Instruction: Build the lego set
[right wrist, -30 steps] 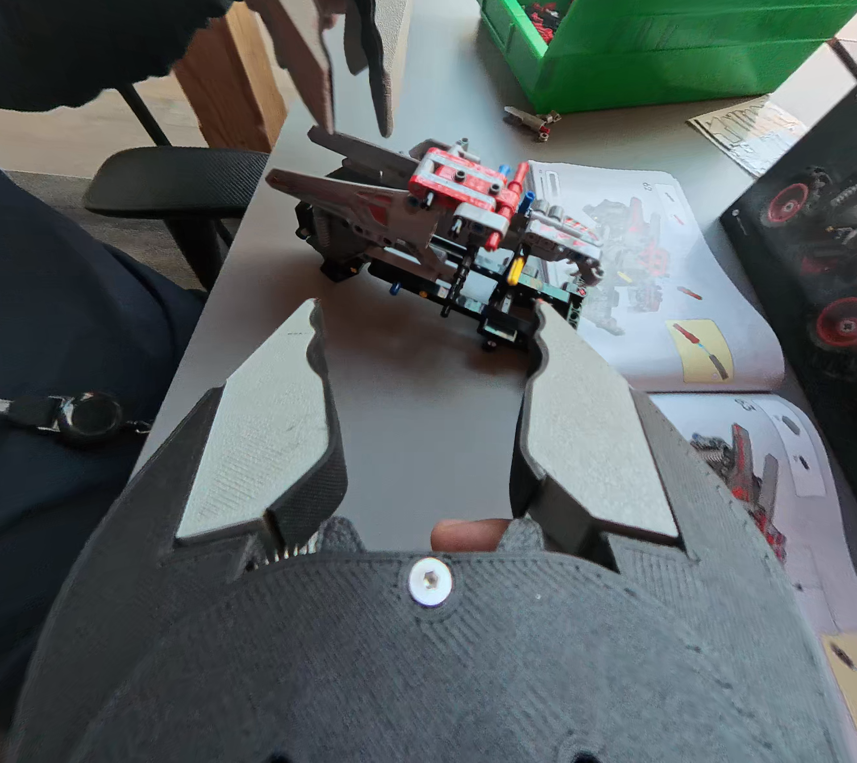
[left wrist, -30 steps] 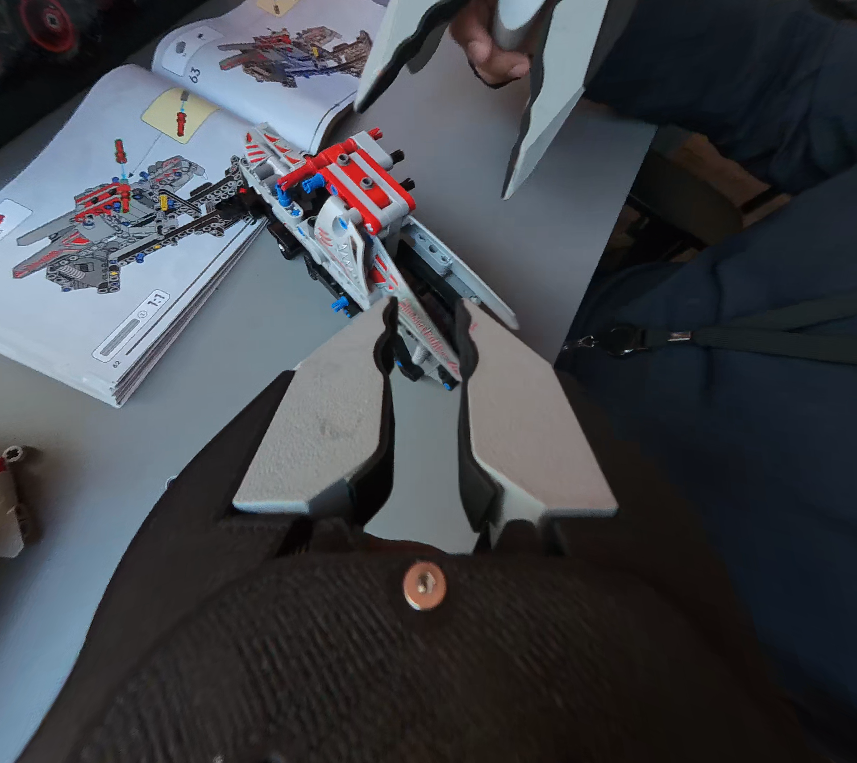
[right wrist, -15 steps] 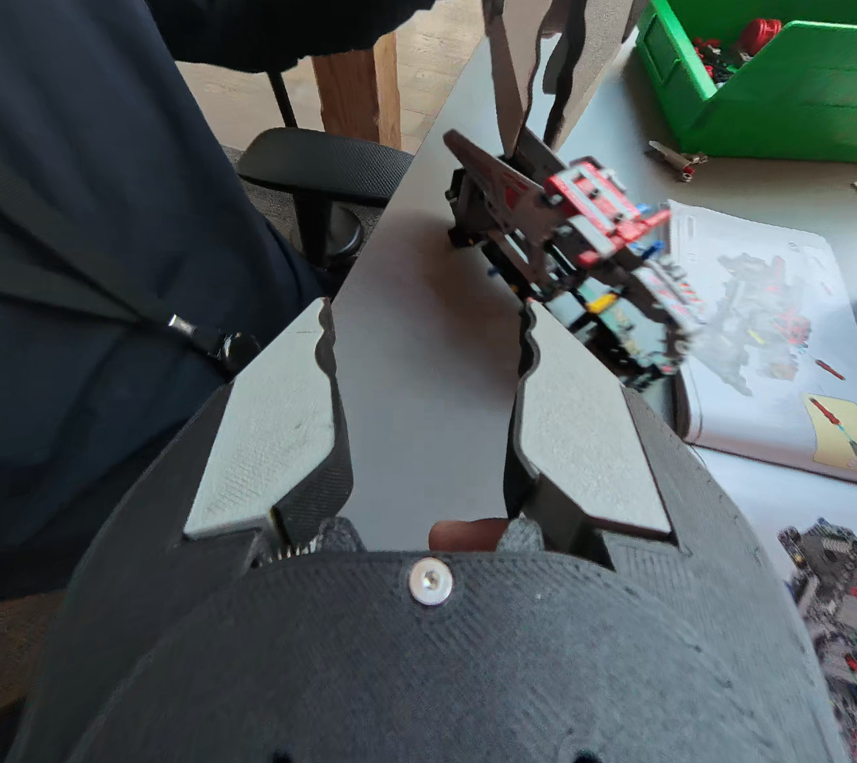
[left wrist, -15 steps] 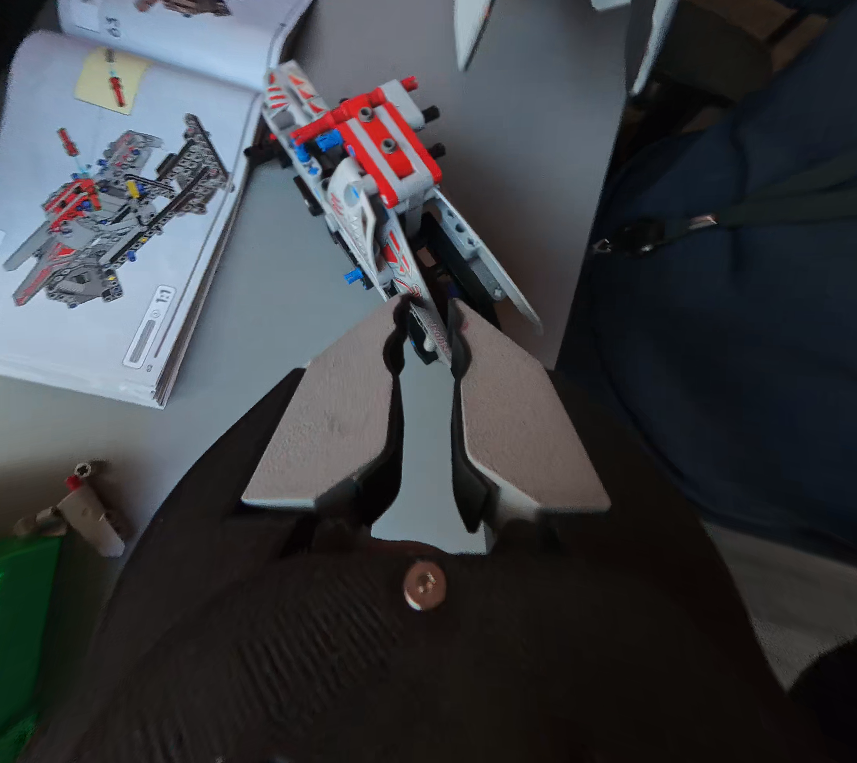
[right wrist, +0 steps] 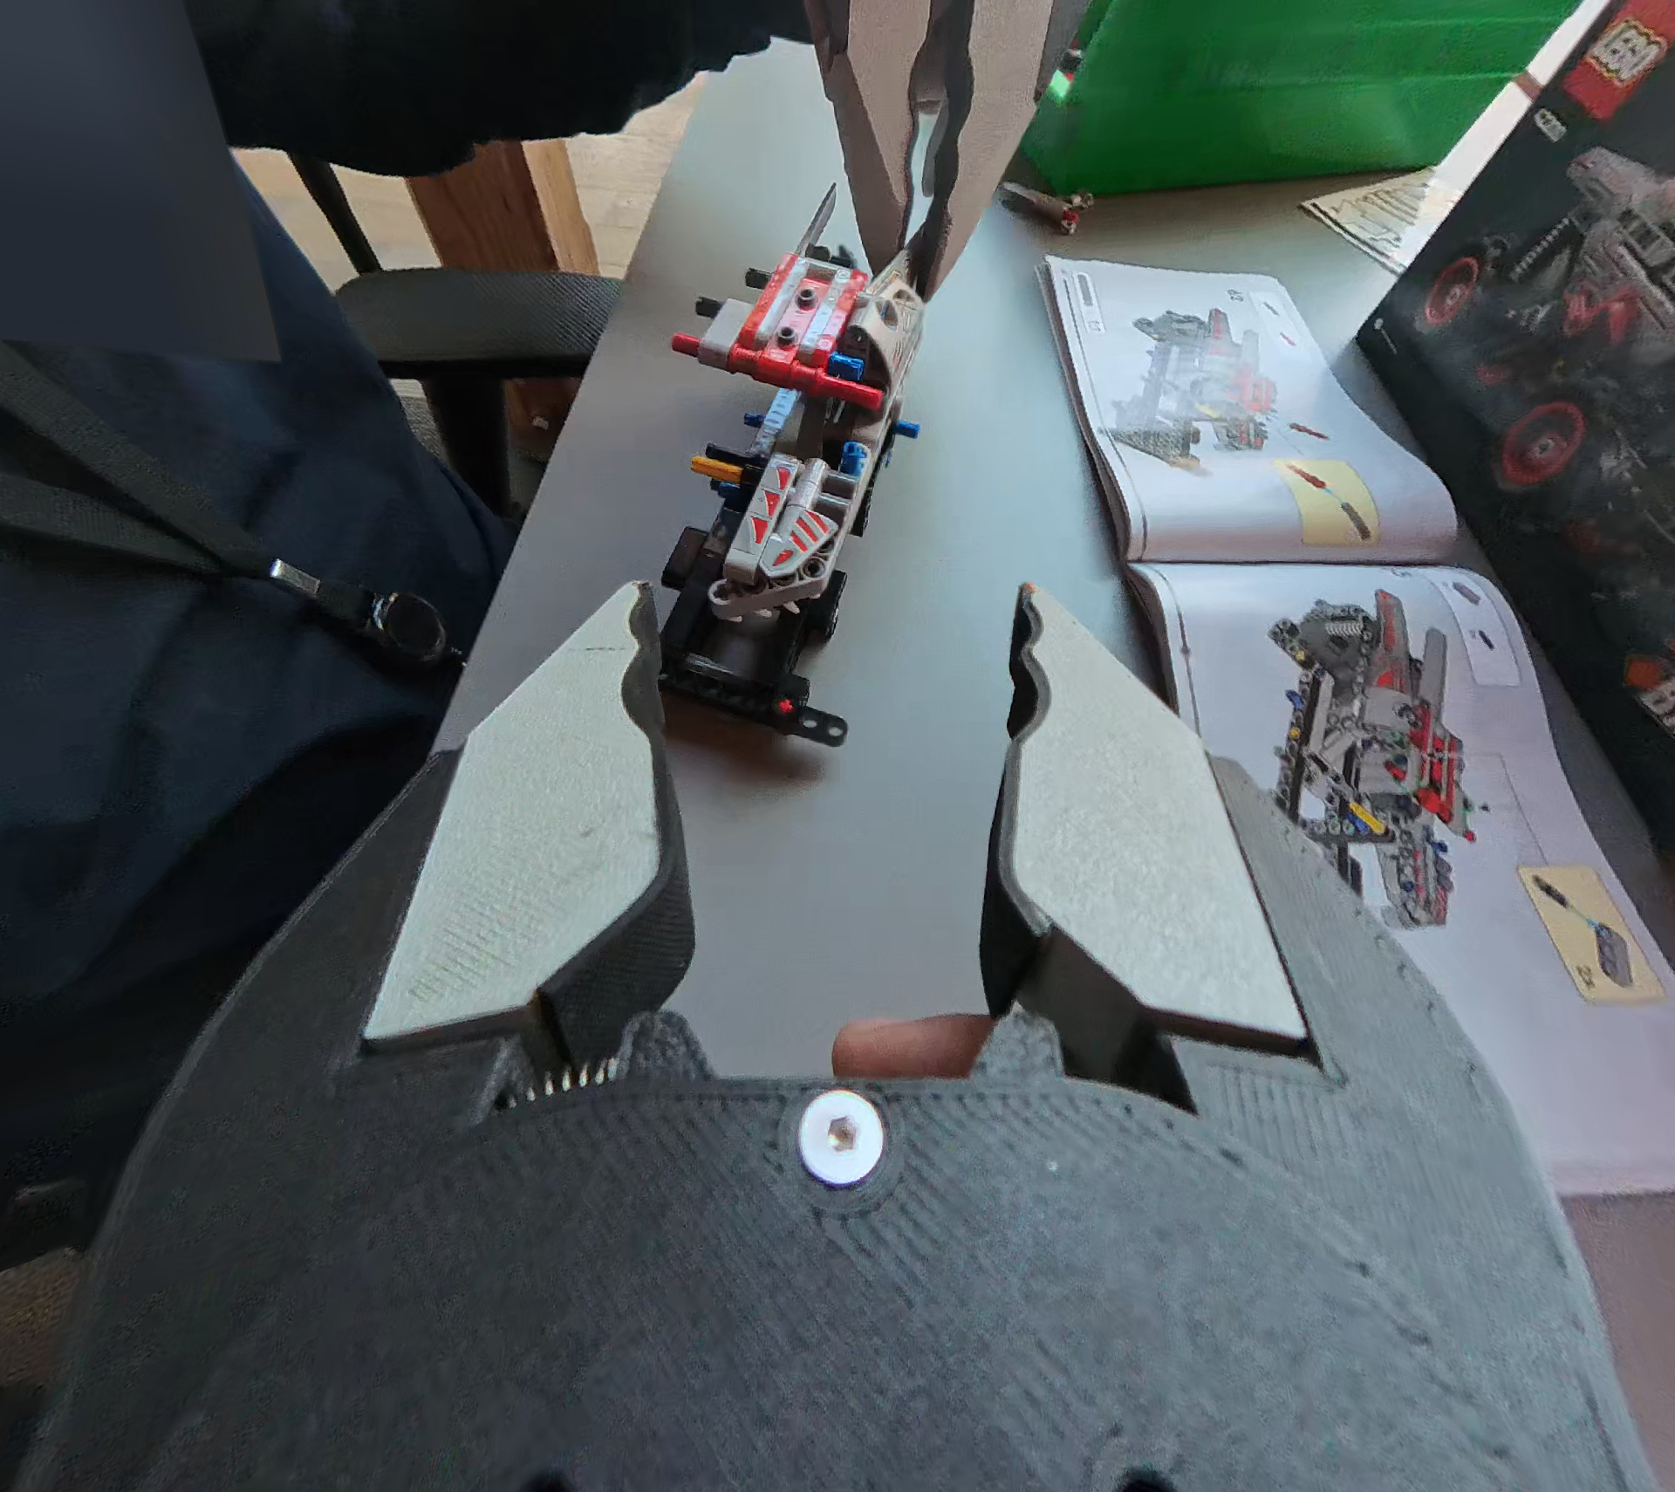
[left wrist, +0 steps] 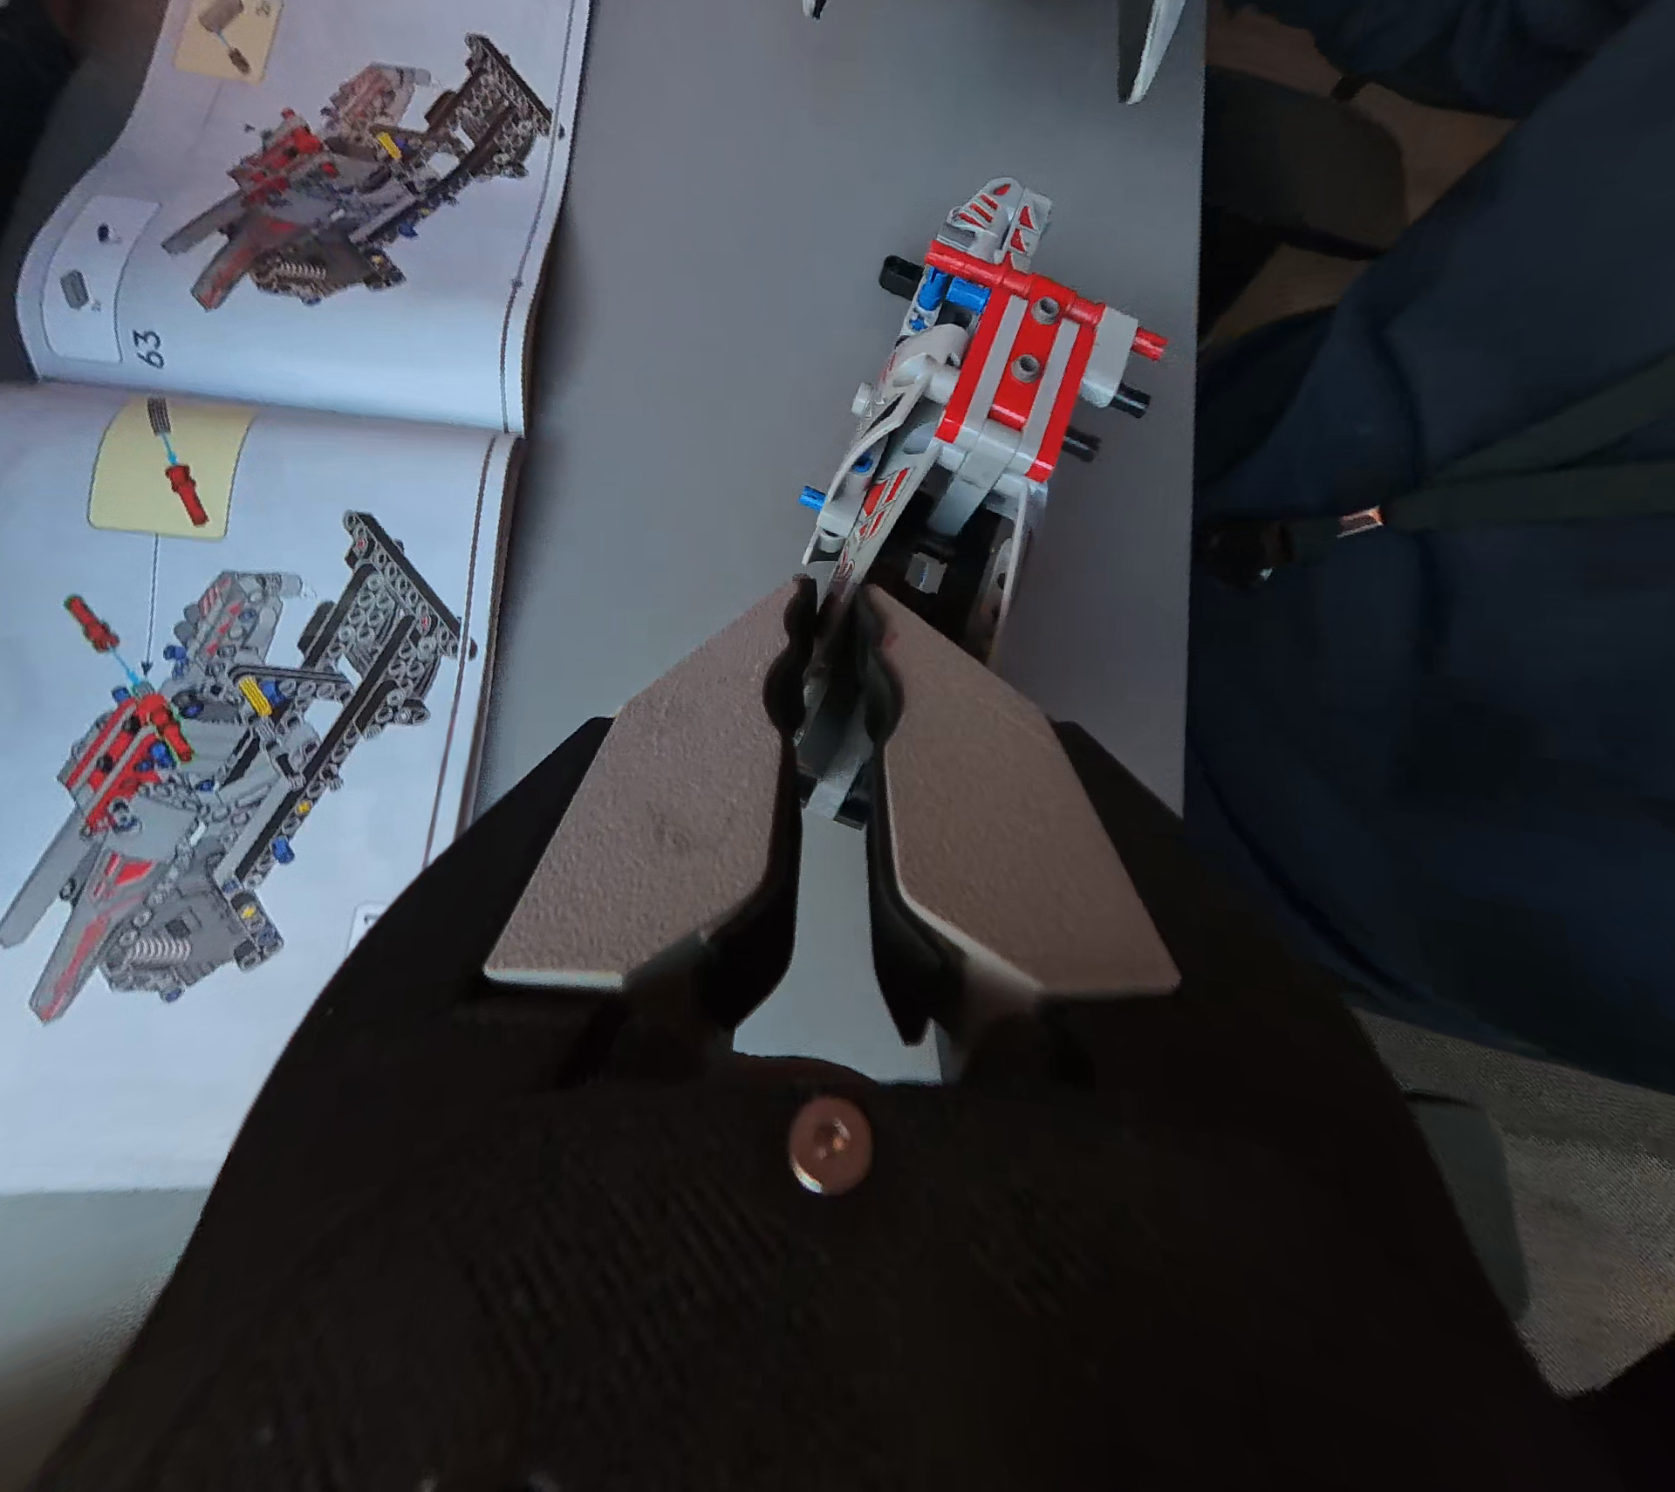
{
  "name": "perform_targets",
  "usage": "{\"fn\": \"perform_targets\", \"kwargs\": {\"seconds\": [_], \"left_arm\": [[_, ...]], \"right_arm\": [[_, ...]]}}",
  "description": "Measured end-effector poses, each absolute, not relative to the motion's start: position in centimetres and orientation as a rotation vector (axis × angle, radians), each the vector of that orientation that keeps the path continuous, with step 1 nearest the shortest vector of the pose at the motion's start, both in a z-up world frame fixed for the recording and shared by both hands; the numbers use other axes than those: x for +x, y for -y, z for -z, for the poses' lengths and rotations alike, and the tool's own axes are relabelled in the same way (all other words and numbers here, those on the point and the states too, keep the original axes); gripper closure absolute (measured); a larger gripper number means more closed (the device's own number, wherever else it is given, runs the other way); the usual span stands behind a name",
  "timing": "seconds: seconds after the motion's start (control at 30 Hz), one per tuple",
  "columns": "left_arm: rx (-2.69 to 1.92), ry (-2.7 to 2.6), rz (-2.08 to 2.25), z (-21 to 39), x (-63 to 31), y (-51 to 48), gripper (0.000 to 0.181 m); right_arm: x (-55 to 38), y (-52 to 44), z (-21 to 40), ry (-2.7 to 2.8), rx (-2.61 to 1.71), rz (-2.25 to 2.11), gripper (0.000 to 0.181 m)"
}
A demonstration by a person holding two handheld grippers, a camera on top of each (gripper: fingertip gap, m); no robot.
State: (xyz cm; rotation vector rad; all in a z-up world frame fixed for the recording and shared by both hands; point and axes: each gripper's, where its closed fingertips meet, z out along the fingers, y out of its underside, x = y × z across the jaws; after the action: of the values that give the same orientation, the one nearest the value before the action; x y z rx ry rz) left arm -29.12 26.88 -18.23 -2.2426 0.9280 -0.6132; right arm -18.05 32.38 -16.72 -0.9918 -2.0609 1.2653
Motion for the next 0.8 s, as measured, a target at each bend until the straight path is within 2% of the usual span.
{"fn": "perform_targets", "kwargs": {"seconds": [0.3, 0.43, 0.8], "left_arm": [[-2.221, -0.71, 0.655, 18.2, -26.4, -29.4, 0.175], [-2.163, -0.707, 0.693, 17.3, -26.0, -28.6, 0.16], [-1.863, -0.503, 0.434, 12.7, -33.0, -33.2, 0.156]], "right_arm": [[-16.4, -37.1, 15.9, 1.905, -1.09, -1.246, 0.104], [-16.1, -38.4, 15.7, 1.858, -1.117, -1.25, 0.106], [-17.1, -41.0, 14.9, 1.671, -1.145, -1.248, 0.102]]}}
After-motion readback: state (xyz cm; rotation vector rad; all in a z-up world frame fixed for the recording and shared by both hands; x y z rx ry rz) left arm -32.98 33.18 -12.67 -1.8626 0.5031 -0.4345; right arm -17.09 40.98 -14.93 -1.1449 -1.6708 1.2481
